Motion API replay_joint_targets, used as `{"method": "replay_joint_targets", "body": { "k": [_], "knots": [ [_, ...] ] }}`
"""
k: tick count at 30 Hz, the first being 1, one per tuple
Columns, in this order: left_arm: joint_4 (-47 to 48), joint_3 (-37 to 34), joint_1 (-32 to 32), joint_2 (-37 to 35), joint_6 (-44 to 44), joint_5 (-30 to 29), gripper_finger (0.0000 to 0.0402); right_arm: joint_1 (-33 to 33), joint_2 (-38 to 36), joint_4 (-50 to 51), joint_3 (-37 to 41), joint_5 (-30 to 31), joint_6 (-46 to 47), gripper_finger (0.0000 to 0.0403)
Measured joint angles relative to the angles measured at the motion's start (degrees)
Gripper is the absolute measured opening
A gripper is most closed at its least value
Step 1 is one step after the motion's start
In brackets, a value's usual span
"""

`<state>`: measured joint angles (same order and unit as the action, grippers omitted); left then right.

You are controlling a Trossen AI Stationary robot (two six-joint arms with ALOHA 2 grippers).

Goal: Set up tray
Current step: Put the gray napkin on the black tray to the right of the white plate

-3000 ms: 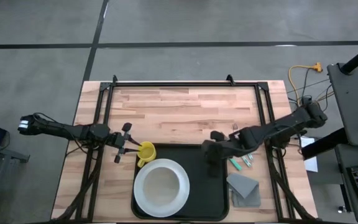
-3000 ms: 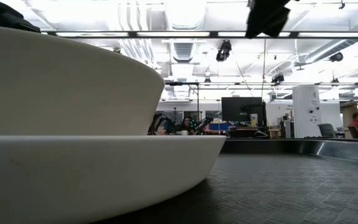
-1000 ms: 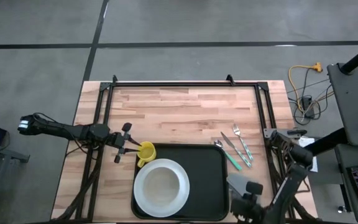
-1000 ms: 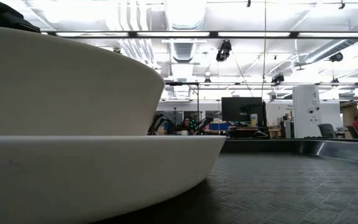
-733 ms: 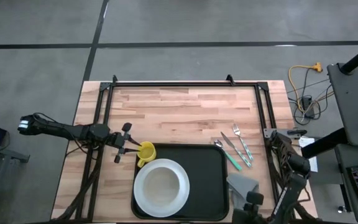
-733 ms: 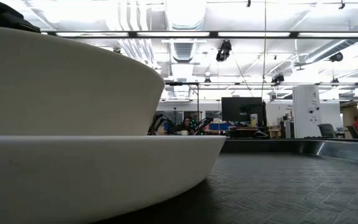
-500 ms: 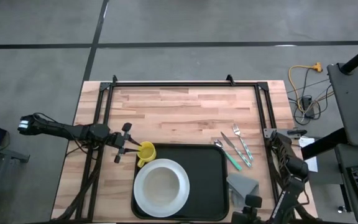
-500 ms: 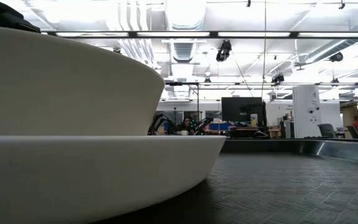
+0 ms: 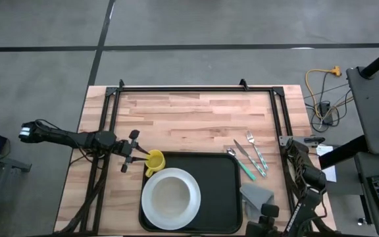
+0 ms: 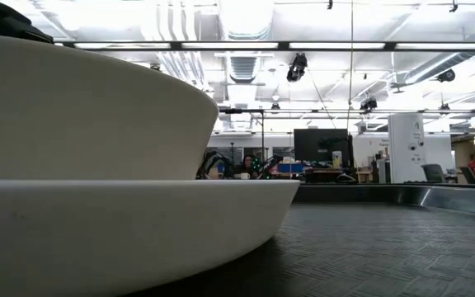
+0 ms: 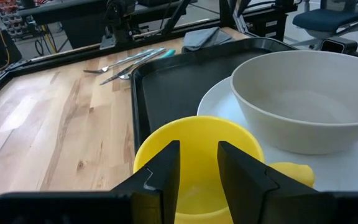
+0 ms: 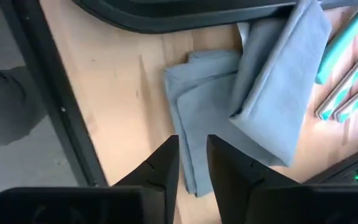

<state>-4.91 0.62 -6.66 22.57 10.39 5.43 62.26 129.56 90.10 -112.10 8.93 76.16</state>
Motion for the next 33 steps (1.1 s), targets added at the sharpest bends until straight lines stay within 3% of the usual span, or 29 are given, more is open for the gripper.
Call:
{"method": "replay_joint_targets", "body": {
  "k": [12,18,27,33],
  "knots": [
    [0.00,0.00,-0.02,0.00,0.00,-0.01,0.0094,-0.02,0.00,-0.12,7.49,1.53,-1.31,0.0176],
    [0.00,0.00,-0.02,0.00,0.00,0.00,0.0094,-0.27,-0.04,-0.10,10.14,4.50,-1.16,0.0207],
    [0.00,0.00,0.00,0.00,0.00,0.00,0.0094,-0.98,-0.07,-0.08,13.19,7.65,-1.57,0.0207],
    [0.00,0.00,0.00,0.00,0.00,0.00,0.0094,-1.18,-0.07,-0.15,14.55,7.72,-2.65,0.0169]
  ]
}}
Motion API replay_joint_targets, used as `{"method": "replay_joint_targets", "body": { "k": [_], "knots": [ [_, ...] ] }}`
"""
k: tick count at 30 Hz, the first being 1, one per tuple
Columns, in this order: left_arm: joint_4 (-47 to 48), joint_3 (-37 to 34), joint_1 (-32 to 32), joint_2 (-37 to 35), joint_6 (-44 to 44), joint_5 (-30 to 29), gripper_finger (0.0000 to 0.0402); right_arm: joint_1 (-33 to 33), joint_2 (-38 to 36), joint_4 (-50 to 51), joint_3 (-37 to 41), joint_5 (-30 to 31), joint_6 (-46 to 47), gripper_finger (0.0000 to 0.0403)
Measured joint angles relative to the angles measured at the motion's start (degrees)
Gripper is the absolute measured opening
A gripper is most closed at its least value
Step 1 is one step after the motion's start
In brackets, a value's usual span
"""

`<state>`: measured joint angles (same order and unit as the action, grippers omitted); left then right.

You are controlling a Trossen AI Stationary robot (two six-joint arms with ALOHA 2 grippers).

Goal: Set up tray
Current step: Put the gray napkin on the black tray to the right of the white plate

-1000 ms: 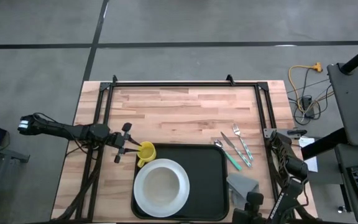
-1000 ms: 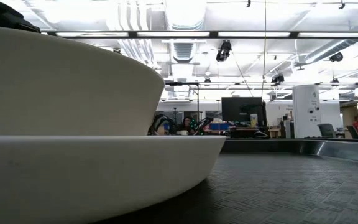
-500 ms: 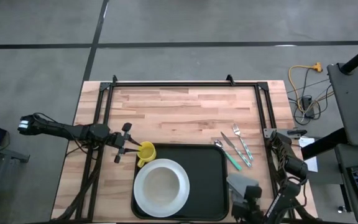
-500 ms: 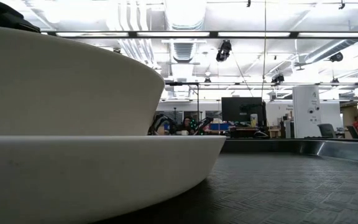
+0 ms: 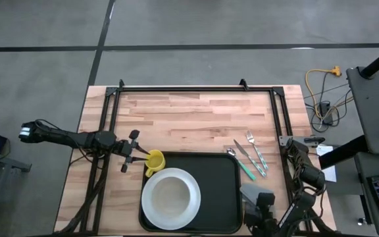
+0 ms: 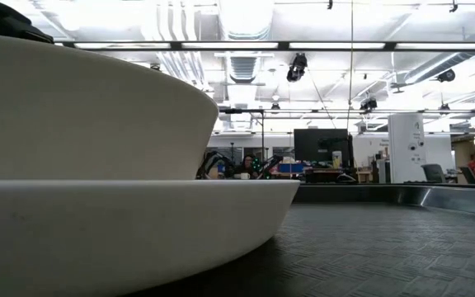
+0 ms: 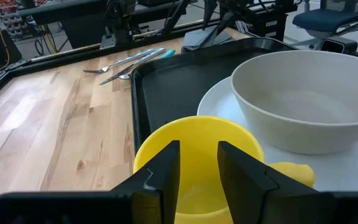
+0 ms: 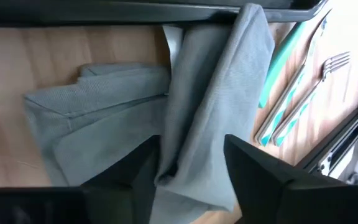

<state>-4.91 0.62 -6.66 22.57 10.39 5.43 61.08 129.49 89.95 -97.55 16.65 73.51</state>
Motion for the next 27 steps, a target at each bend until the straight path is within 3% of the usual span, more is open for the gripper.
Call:
{"method": "replay_joint_targets", "body": {
  "k": [9,16,19,27],
  "knots": [
    [0.00,-0.02,-0.01,0.00,0.00,0.00,0.0094,-0.04,-0.51,0.04,0.30,-0.15,-0.17,0.0019],
    [-0.01,0.00,0.00,0.00,0.00,-0.01,0.0094,-1.29,-5.52,0.04,0.54,0.23,-0.02,0.0010],
    [0.00,-0.01,-0.02,0.00,0.00,-0.01,0.0094,-2.41,-9.41,0.07,1.79,3.38,1.28,0.0009],
    [0.00,0.00,-0.02,0.01,0.00,0.00,0.0094,-7.58,-22.42,0.06,11.89,9.93,-1.69,0.0009]
  ]
}}
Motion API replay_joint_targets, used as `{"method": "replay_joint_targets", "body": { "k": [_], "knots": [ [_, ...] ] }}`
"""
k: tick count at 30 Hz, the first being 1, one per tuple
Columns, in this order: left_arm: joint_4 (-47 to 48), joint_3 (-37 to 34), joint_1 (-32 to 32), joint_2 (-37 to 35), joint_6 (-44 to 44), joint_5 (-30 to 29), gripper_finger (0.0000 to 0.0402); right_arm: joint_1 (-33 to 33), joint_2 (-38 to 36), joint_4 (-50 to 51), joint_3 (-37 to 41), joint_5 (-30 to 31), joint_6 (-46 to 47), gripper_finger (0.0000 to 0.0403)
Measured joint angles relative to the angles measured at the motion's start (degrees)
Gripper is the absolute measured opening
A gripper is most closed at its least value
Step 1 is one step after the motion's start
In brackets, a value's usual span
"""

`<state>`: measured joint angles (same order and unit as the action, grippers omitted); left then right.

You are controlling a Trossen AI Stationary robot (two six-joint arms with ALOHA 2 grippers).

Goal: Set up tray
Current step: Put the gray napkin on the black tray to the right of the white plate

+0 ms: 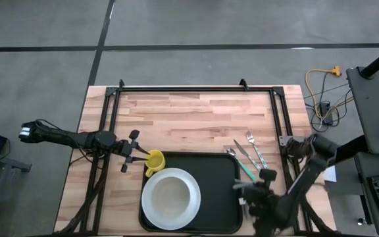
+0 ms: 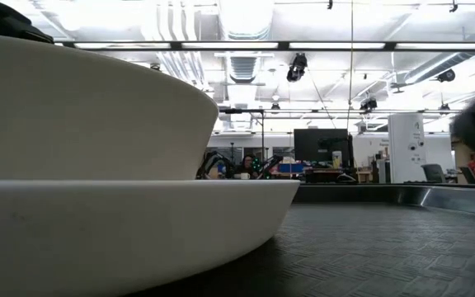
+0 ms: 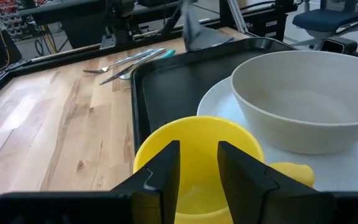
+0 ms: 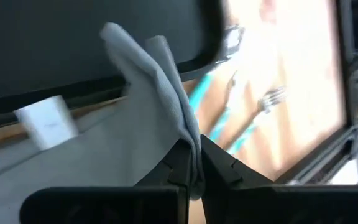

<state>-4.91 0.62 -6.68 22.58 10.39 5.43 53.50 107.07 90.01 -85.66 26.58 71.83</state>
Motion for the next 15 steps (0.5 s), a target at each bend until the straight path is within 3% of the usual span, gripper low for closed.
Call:
{"method": "replay_joint_targets", "body": {
  "k": [8,15],
  "knots": [
    [0.00,-0.02,0.01,-0.01,0.00,0.00,0.0094,-9.70,-15.78,0.01,10.60,11.02,-6.14,0.0009],
    [0.00,0.00,0.00,-0.01,0.00,0.00,0.0094,-19.20,-24.42,0.01,11.44,22.01,-10.17,0.0008]
  ]
}}
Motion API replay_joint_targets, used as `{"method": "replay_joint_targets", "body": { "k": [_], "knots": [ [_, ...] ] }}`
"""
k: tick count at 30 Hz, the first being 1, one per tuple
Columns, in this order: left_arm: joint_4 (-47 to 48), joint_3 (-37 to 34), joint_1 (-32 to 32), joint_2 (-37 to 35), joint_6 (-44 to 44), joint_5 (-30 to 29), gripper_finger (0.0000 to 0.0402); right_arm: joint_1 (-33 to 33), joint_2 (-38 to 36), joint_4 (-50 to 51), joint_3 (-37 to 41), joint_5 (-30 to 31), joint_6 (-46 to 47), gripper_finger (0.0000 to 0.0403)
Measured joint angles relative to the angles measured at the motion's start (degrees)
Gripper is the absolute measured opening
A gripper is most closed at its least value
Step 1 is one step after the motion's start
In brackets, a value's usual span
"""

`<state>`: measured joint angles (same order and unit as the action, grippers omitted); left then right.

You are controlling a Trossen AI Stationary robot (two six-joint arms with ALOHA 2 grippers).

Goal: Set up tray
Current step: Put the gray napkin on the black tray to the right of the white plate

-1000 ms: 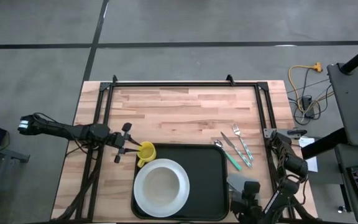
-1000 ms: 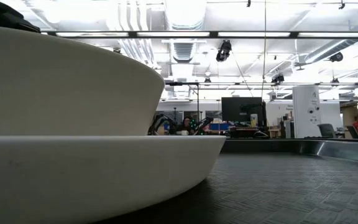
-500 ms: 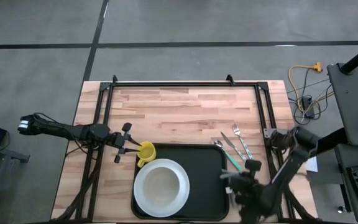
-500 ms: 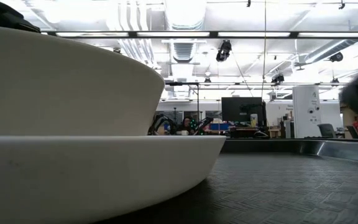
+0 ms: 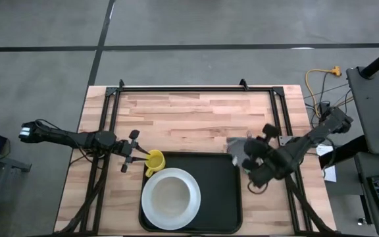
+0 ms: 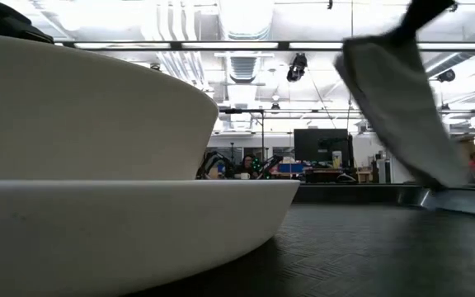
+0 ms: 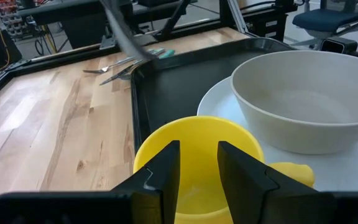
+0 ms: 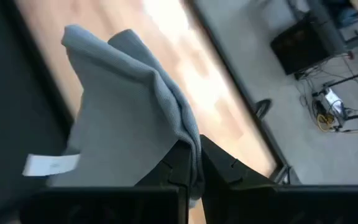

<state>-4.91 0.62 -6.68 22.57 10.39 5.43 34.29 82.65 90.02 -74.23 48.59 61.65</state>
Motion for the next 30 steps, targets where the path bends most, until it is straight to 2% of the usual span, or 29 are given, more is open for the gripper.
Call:
{"method": "replay_joint_targets", "body": {
  "k": [3,6,10,14,24,30],
  "knots": [
    [0.00,-0.02,0.01,0.00,0.00,0.00,0.0094,-2.36,-0.18,-1.29,-2.09,2.56,-0.21,0.0008],
    [0.00,-0.02,0.00,0.00,0.00,0.00,0.0094,-2.80,1.77,-7.74,-3.27,2.80,-3.26,0.0008],
    [0.00,0.02,0.00,0.00,0.00,-0.02,0.0094,-1.72,6.45,-17.02,-3.62,-0.90,-6.41,0.0008],
    [0.00,-0.02,0.00,0.00,0.00,0.00,0.0094,1.68,12.65,-21.46,-4.81,-3.33,-5.59,0.0008],
    [0.00,-0.01,0.01,0.00,0.00,0.00,0.0094,11.62,25.02,-22.15,-14.45,-5.96,0.32,0.0008],
    [0.00,-0.02,0.00,0.02,0.00,0.00,0.0094,13.43,30.87,-24.18,-17.75,-12.28,0.98,0.0008]
  ]
}}
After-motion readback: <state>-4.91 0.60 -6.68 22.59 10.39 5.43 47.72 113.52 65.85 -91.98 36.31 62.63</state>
